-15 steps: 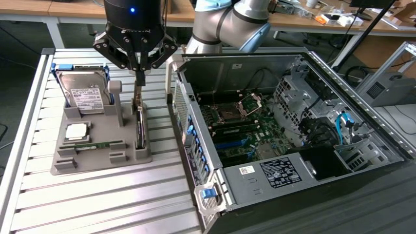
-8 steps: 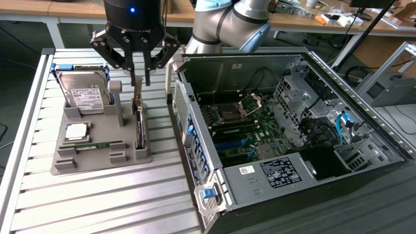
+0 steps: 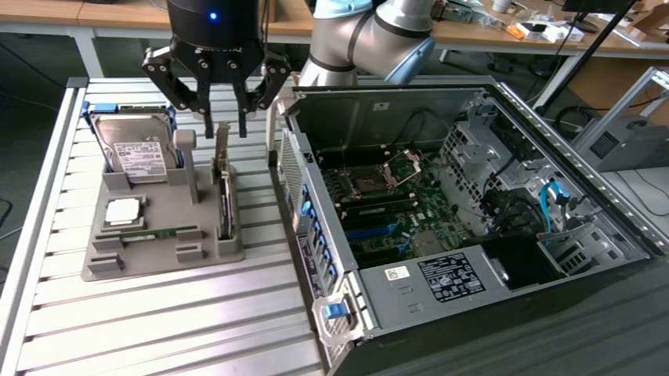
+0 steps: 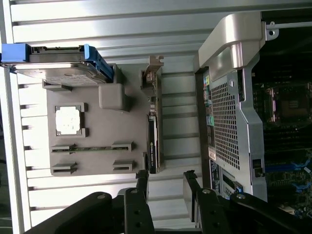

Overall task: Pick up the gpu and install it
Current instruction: 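Pick up the gpu and move the gpu toward the slot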

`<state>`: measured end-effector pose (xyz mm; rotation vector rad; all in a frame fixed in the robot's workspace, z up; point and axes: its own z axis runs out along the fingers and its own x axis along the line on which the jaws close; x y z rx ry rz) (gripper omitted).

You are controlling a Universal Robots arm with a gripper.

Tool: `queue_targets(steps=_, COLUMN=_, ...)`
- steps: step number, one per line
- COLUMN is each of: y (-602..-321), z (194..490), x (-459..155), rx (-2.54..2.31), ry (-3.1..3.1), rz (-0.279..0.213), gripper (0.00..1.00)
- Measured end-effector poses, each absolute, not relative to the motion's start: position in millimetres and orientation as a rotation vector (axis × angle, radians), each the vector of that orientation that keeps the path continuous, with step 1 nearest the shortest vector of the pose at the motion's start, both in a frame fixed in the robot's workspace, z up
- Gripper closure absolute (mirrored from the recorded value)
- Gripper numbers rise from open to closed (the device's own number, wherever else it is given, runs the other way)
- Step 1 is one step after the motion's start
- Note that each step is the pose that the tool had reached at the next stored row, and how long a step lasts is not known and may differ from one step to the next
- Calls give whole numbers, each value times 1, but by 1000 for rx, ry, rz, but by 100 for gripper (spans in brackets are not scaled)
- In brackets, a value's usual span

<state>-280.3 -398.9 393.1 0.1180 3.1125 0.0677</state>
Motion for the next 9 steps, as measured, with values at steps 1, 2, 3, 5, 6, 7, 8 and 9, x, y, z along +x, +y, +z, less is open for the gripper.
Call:
queue_targets(steps=1, y=-399, z=393, x=-280, rx=118, ry=3113, rz=68, gripper=58)
queue_targets(steps=2, y=-399, z=392, x=-280, rx=118, ry=3112, rz=68, gripper=58)
queue_targets(steps=3, y=-399, z=392, x=-280, rx=118, ry=3113, rz=68, gripper=58)
queue_targets(steps=5, y=-399, z=392, x=-280, rx=118, ry=3113, rz=68, gripper=58)
queue_targets(steps=6, y=-399, z=391, x=-280, rx=118, ry=3113, rz=68, gripper=58)
queue_targets(steps=7, y=-399, z=391, x=-280, rx=118, ry=3113, rz=68, gripper=58)
queue_targets(steps=8, y=-399, z=391, x=-280, rx=118, ry=3112, rz=68, gripper=58)
queue_targets(steps=9, y=-399, z=391, x=-280, rx=118, ry=3113, rz=68, gripper=58)
